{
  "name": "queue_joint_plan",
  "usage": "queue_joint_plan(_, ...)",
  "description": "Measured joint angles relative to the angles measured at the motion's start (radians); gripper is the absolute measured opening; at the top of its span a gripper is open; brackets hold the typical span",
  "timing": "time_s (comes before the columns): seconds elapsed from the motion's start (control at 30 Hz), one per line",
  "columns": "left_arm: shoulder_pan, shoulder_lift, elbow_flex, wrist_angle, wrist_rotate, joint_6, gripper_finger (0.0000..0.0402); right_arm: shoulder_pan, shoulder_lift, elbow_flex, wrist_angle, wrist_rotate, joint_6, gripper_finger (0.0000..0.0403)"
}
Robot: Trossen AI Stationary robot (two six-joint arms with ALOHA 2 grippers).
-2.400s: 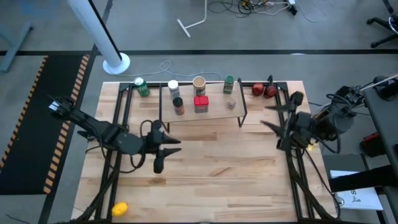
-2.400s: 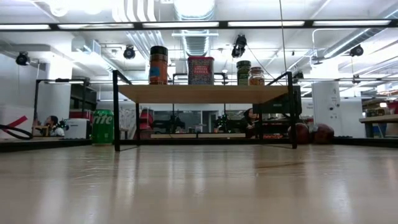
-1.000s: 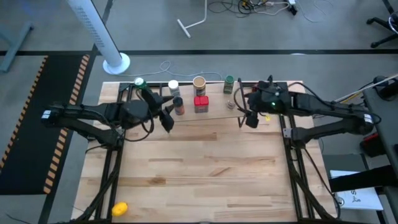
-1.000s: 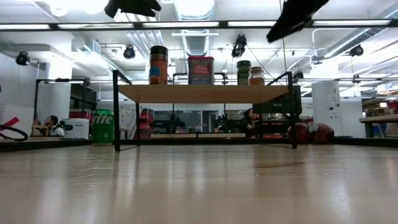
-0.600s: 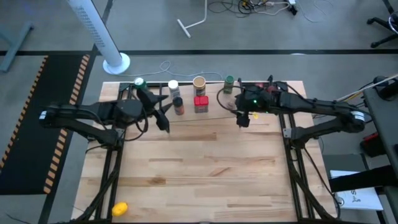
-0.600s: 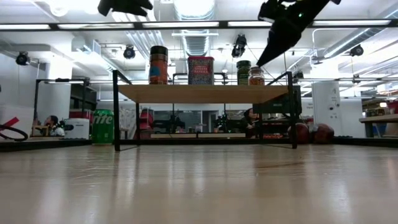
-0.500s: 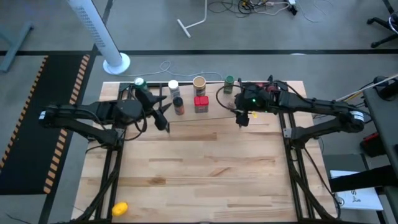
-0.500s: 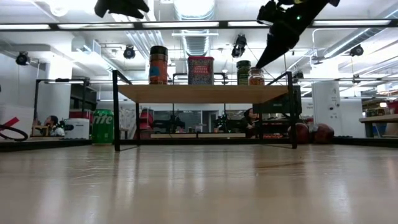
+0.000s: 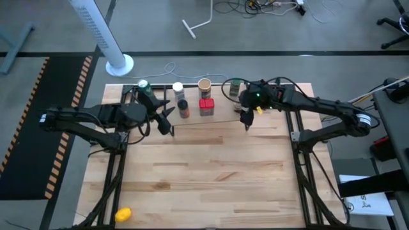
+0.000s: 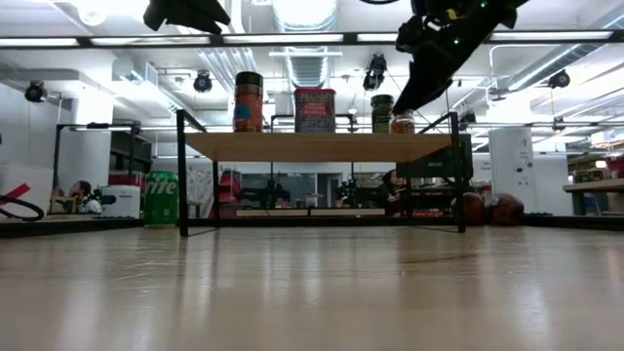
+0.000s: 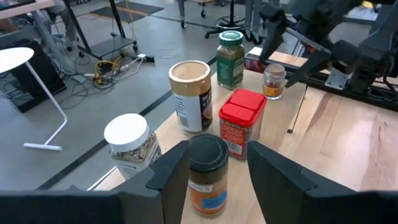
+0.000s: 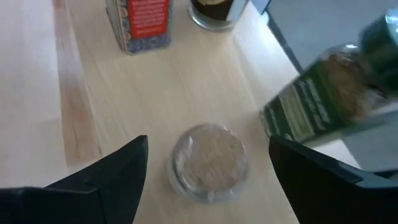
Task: Shelf spices
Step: Remove the transparent seasoning bottle from the shelf
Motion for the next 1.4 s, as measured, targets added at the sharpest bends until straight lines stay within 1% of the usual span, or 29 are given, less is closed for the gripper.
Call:
queue_joint_plan(0.2,0.000,-0.002,0.000,0.000,0.000,0.000,0.0147,0.000,0.059,-0.001,0.009,-0.011,-0.007,0.0298)
queue_joint_plan(0.37,-0.002,0.001,-0.001,-0.004,0.005,-0.007,0.0141,0.000,0.097,-0.001,0.012,-0.002,-0.007,0.0274)
queue_joint_plan(0.5,-0.005,0.001,-0.004,-0.007,0.022,-0.012,0.0137,-0.004,0.102,-0.001,0.013,0.016,-0.007,0.0237)
queue_joint_plan(0.67,-0.007,0.001,-0.004,-0.010,0.023,-0.022,0.0134,-0.009,0.089,-0.001,0.012,0.027,-0.009,0.0173)
queue_joint_plan(0.7,-0.007,0.001,-0.004,-0.014,0.023,-0.026,0.0135,-0.010,0.086,-0.001,0.013,0.027,-0.011,0.0170)
queue_joint_plan(0.93,-0.007,0.002,-0.004,-0.038,0.026,-0.053,0.0135,-0.009,0.066,-0.001,-0.001,0.025,0.003,0.0170)
queue_joint_plan(1.03,-0.009,0.004,-0.004,-0.039,0.027,-0.057,0.0132,0.006,0.030,-0.002,-0.017,0.016,0.036,0.0170)
queue_joint_plan(1.1,-0.010,0.004,-0.004,-0.039,0.027,-0.060,0.0131,0.021,-0.007,-0.002,-0.048,-0.015,0.059,0.0170)
queue_joint_plan(1.2,-0.012,0.004,-0.004,-0.038,0.028,-0.061,0.0129,0.060,-0.069,-0.002,-0.074,-0.075,0.096,0.0170)
queue_joint_plan(1.4,-0.016,0.004,-0.017,-0.035,0.028,-0.077,0.0128,0.203,-0.182,-0.004,-0.103,-0.080,0.199,0.0170)
